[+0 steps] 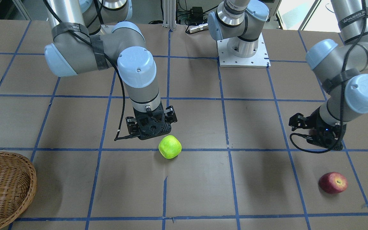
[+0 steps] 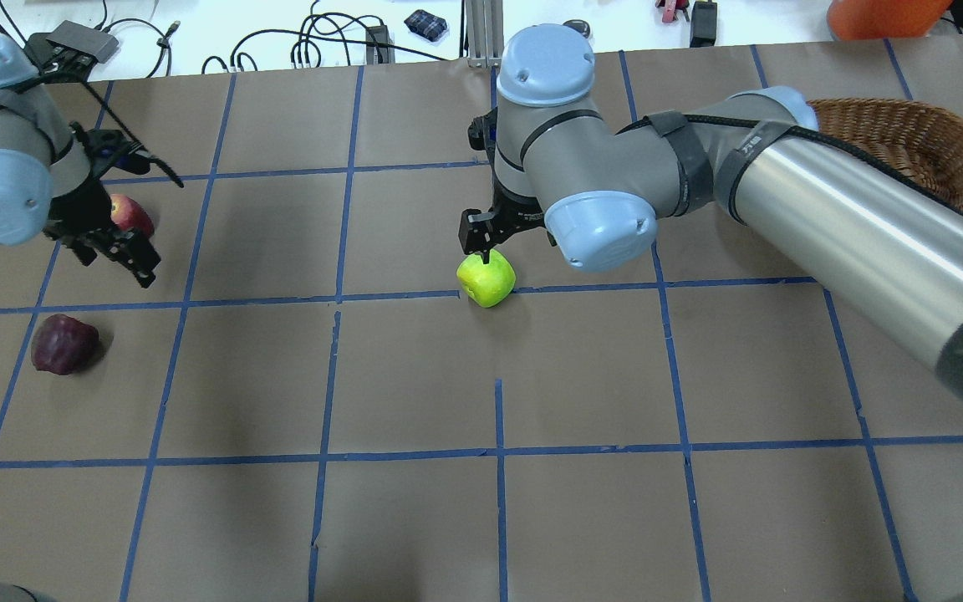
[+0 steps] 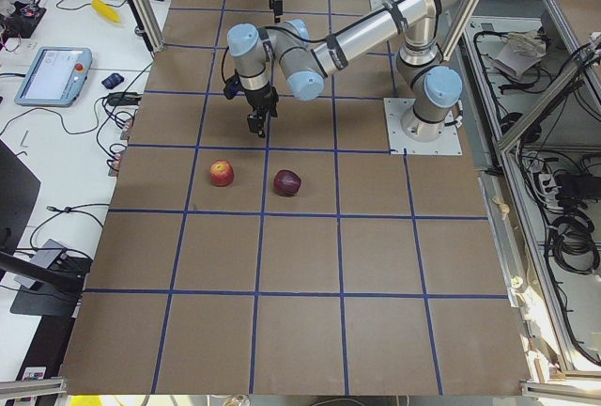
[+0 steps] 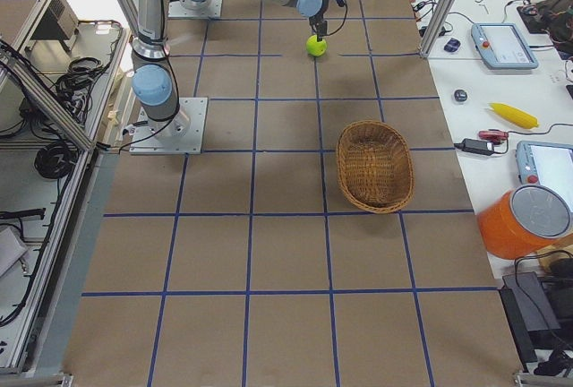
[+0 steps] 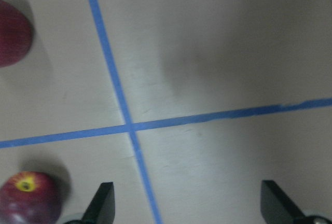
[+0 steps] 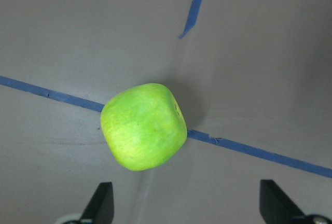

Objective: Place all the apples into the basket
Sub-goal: 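Release the green apple at center with left gripper while right gripper reaches it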

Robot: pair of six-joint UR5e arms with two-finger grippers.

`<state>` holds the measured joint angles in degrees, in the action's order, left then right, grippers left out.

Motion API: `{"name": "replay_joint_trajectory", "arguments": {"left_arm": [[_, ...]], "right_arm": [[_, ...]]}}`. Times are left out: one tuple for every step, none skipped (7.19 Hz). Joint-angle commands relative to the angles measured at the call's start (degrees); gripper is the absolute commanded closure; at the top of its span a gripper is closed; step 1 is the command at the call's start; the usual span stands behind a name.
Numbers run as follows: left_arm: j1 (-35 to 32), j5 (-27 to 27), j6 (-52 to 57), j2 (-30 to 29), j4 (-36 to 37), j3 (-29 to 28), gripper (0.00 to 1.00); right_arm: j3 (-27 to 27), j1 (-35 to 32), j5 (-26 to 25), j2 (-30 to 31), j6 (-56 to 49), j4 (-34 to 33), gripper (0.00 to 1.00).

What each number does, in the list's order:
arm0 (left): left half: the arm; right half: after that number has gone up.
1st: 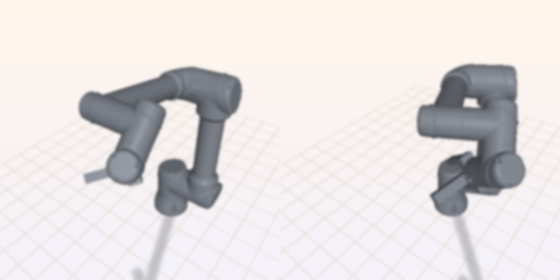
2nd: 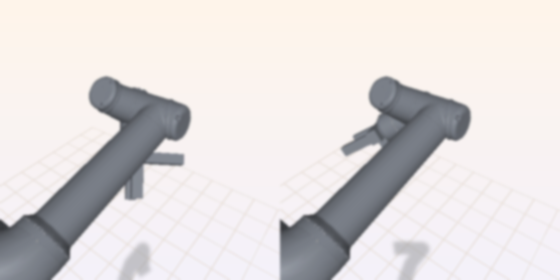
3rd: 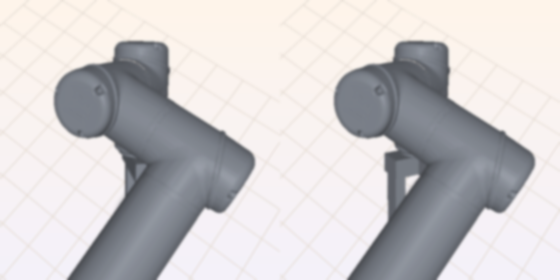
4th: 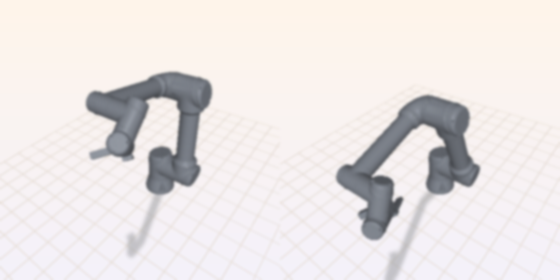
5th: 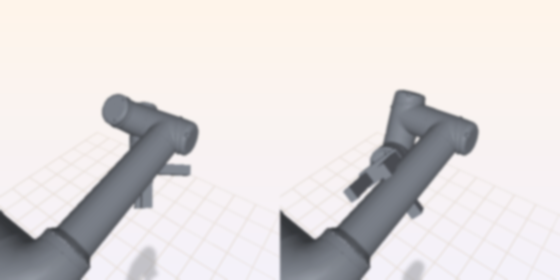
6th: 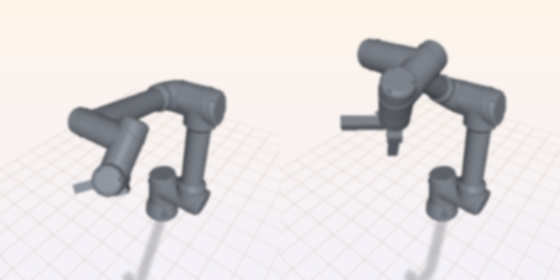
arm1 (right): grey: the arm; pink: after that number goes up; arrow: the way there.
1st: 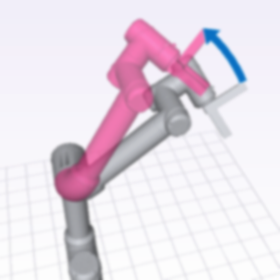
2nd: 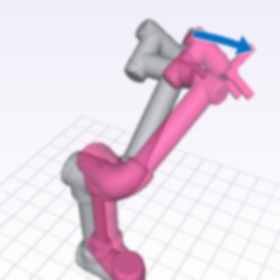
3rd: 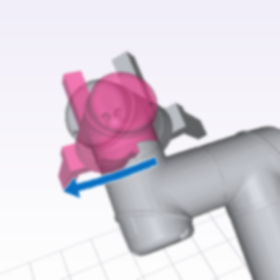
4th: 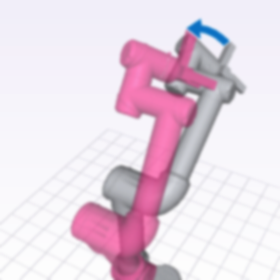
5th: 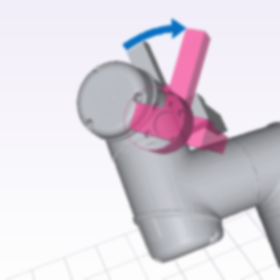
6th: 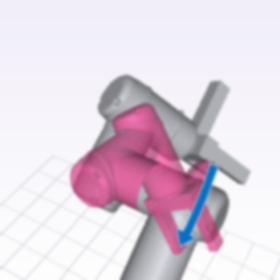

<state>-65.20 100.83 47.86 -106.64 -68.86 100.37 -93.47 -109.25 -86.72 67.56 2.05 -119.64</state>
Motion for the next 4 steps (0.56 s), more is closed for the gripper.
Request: {"name": "replay_joint_trajectory", "arguments": {"left_arm": [[8.6,-0.2,17.7,-1.7,4.5,1.4,0.0],[9.4,0.2,20.2,-2.3,4.7,2.4,0.0],[9.6,0.5,21.1,-3.4,6.2,3.5,0.0],[10.1,0.4,23.2,-4.5,9.8,5.0,0.0]], "right_arm": [[-0.3,-1.7,0.0,-3.0,-3.8,-2.4,0.0],[-0.4,-1.8,0.1,-3.9,-4.4,-3.2,0.0],[-0.2,-1.9,2.0,-5.7,-4.3,-3.7,0.0],[0.0,-1.9,2.9,-6.6,-4.3,-5.5,0.0]]}}
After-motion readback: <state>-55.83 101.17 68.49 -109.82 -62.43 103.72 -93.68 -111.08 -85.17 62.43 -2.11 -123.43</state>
